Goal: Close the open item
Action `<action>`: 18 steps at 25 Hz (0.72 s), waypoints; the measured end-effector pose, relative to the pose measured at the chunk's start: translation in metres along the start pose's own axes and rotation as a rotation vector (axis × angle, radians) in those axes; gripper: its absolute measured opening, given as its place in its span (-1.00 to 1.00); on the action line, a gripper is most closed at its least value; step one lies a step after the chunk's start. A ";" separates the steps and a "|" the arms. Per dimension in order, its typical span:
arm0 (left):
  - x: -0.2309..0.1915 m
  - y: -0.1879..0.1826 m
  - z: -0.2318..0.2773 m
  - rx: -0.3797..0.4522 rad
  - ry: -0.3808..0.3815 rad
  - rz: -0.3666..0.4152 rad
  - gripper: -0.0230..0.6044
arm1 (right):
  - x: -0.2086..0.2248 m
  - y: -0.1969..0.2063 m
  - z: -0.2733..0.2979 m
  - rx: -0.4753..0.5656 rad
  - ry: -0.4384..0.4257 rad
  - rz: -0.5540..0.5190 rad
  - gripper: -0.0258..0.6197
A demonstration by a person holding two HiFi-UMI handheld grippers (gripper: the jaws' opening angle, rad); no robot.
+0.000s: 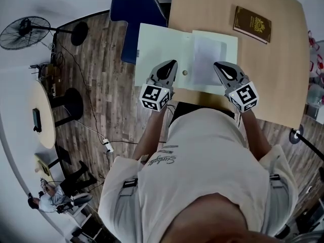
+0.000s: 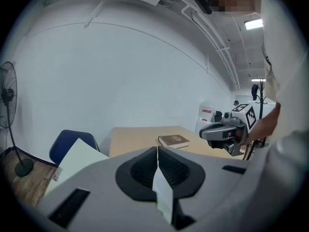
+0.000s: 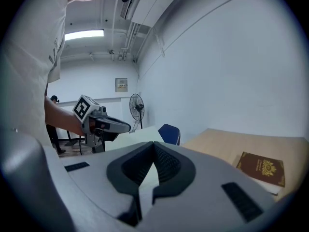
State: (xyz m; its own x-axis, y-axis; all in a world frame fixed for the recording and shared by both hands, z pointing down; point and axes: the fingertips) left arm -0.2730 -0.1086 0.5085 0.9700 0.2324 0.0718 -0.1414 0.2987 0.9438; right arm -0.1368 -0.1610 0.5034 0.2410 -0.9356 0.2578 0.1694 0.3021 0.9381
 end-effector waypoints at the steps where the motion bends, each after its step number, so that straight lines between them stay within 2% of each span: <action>1: -0.003 0.002 -0.002 -0.005 0.014 0.015 -0.87 | -0.003 0.000 0.004 -0.005 0.008 0.002 -0.93; 5: -0.026 0.003 -0.019 0.006 0.046 0.038 -0.88 | -0.021 -0.003 0.019 0.004 0.055 0.042 -0.93; 9: -0.071 0.009 -0.046 0.015 0.003 0.050 -0.87 | -0.037 -0.003 0.041 -0.007 0.071 0.042 -0.93; 15: -0.120 0.056 -0.088 -0.064 -0.017 0.088 -0.88 | -0.064 -0.008 0.069 0.014 0.087 0.017 -0.93; 17: -0.133 0.070 -0.099 -0.082 -0.022 0.058 -0.88 | -0.066 -0.011 0.072 0.021 0.102 0.015 -0.93; 18: -0.139 0.077 -0.103 -0.080 -0.028 0.012 -0.88 | -0.066 -0.012 0.072 0.023 0.111 0.013 -0.93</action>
State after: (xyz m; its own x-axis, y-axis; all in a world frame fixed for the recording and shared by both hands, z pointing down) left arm -0.4396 -0.0225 0.5383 0.9731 0.2105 0.0931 -0.1673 0.3689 0.9143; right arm -0.2234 -0.1158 0.4918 0.3479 -0.9052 0.2442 0.1440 0.3089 0.9401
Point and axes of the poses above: the fingertips, and each gripper's own axes: z forward along the fingers, x to its right, y out of its underside, and after that the axes turned 12 degrees about z, right-handed
